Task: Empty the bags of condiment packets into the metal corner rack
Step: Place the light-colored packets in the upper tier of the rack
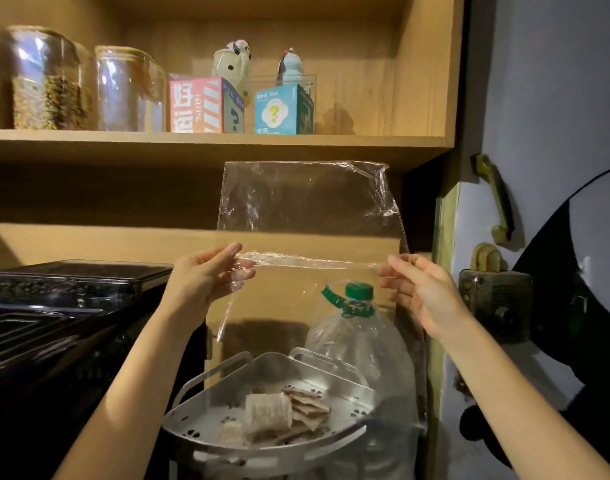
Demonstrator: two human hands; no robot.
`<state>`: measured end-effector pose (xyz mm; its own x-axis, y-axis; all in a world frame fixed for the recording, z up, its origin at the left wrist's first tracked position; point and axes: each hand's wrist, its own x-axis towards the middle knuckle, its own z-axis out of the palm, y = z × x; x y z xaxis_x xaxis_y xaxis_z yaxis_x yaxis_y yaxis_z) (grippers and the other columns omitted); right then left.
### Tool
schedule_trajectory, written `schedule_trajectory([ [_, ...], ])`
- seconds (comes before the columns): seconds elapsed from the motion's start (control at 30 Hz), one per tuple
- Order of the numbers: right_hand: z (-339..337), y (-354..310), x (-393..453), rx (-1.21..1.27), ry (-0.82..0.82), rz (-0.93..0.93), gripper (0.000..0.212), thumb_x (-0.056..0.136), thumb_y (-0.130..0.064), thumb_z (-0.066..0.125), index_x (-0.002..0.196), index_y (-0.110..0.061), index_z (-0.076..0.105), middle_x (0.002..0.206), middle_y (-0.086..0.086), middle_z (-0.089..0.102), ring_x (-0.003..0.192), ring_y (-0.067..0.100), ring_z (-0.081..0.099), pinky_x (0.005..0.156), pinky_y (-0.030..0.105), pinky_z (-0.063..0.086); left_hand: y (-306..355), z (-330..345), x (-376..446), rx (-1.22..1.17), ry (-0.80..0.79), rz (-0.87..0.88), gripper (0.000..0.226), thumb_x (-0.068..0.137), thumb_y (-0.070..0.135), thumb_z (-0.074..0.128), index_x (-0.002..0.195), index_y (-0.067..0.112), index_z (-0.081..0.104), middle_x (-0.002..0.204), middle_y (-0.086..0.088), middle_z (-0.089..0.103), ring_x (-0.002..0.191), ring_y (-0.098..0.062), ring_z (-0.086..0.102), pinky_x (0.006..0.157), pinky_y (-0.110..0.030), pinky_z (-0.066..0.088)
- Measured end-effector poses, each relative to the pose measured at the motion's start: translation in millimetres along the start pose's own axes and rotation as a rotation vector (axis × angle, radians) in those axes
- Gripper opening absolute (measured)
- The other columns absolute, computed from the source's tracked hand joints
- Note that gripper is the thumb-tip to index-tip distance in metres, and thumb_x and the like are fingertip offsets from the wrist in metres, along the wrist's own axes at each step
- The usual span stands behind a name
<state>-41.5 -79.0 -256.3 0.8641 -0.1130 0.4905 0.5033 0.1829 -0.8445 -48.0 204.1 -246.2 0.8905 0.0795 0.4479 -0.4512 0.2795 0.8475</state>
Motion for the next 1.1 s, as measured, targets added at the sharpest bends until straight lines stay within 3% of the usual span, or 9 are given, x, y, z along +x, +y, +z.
schedule_trajectory([
  [0.27, -12.1, 16.3, -37.7, 0.028, 0.029, 0.084, 0.004, 0.086, -0.011, 0.058, 0.083, -0.013, 0.059, 0.068, 0.002, 0.070, 0.057, 0.013, 0.065, 0.053, 0.023, 0.053, -23.9, -6.2, -29.8, 0.055, 0.015, -0.061, 0.014, 0.085, 0.016, 0.058, 0.095, 0.009, 0.063, 0.066, -0.005, 0.073, 0.054, -0.011, 0.068, 0.045, -0.017, 0.053],
  [0.4, -17.3, 27.9, -59.5, 0.063, 0.054, 0.140, 0.005, 0.086, -0.009, 0.058, 0.082, -0.012, 0.059, 0.066, 0.003, 0.070, 0.054, 0.012, 0.064, 0.049, 0.021, 0.053, -37.0, -8.8, -49.3, 0.066, 0.029, -0.113, 0.011, 0.086, 0.017, 0.057, 0.089, 0.009, 0.065, 0.064, -0.004, 0.073, 0.049, -0.009, 0.065, 0.041, -0.016, 0.051],
  [0.5, -21.6, 35.3, -77.4, 0.074, 0.077, 0.172, 0.005, 0.086, -0.008, 0.058, 0.082, -0.011, 0.059, 0.063, 0.002, 0.071, 0.052, 0.011, 0.064, 0.048, 0.020, 0.052, -46.8, -10.9, -64.1, 0.059, 0.034, -0.147, 0.014, 0.087, 0.018, 0.057, 0.081, 0.010, 0.068, 0.062, -0.004, 0.072, 0.051, -0.010, 0.065, 0.047, -0.018, 0.054],
  [0.63, -29.0, 46.8, -105.0, 0.079, 0.108, 0.218, 0.007, 0.086, -0.009, 0.058, 0.079, -0.012, 0.058, 0.062, 0.001, 0.071, 0.052, 0.011, 0.063, 0.047, 0.020, 0.052, -59.8, -14.8, -83.5, 0.049, 0.021, -0.170, 0.017, 0.087, 0.017, 0.056, 0.092, 0.005, 0.068, 0.064, -0.004, 0.072, 0.055, -0.011, 0.067, 0.056, -0.020, 0.055],
  [0.8, -39.7, 57.8, -138.6, 0.084, 0.145, 0.265, 0.010, 0.087, -0.007, 0.056, 0.079, -0.012, 0.058, 0.060, 0.001, 0.070, 0.049, 0.009, 0.063, 0.045, 0.019, 0.051, -73.3, -15.1, -109.2, 0.071, 0.020, -0.212, 0.024, 0.087, 0.018, 0.057, 0.108, 0.006, 0.060, 0.067, -0.005, 0.073, 0.059, -0.011, 0.070, 0.056, -0.020, 0.056],
  [0.93, -51.4, 69.3, -165.5, 0.062, 0.196, 0.303, 0.010, 0.087, -0.009, 0.057, 0.078, -0.014, 0.058, 0.061, 0.003, 0.070, 0.048, 0.009, 0.062, 0.044, 0.019, 0.050, -81.5, -11.0, -141.6, 0.104, -0.023, -0.207, 0.017, 0.085, 0.024, 0.058, 0.098, 0.015, 0.064, 0.071, -0.004, 0.074, 0.062, -0.013, 0.070, 0.054, -0.019, 0.055],
  [1.0, -58.1, 76.1, -182.1, 0.024, 0.219, 0.327, 0.010, 0.087, -0.009, 0.056, 0.079, -0.014, 0.058, 0.060, 0.002, 0.070, 0.049, 0.010, 0.062, 0.045, 0.020, 0.050, -87.8, -12.7, -160.3, 0.138, -0.062, -0.241, 0.026, 0.077, 0.034, 0.062, 0.101, 0.022, 0.063, 0.078, -0.004, 0.075, 0.068, -0.016, 0.071, 0.058, -0.021, 0.056],
  [1.1, -68.6, 90.0, -212.0, -0.037, 0.249, 0.374, 0.008, 0.088, -0.010, 0.057, 0.080, -0.012, 0.058, 0.062, 0.001, 0.069, 0.050, 0.012, 0.063, 0.047, 0.022, 0.052, -103.0, -21.0, -186.9, 0.142, -0.157, -0.331, 0.063, 0.051, 0.046, 0.082, 0.107, 0.025, 0.063, 0.088, -0.008, 0.075, 0.076, -0.022, 0.072, 0.056, -0.019, 0.056],
])
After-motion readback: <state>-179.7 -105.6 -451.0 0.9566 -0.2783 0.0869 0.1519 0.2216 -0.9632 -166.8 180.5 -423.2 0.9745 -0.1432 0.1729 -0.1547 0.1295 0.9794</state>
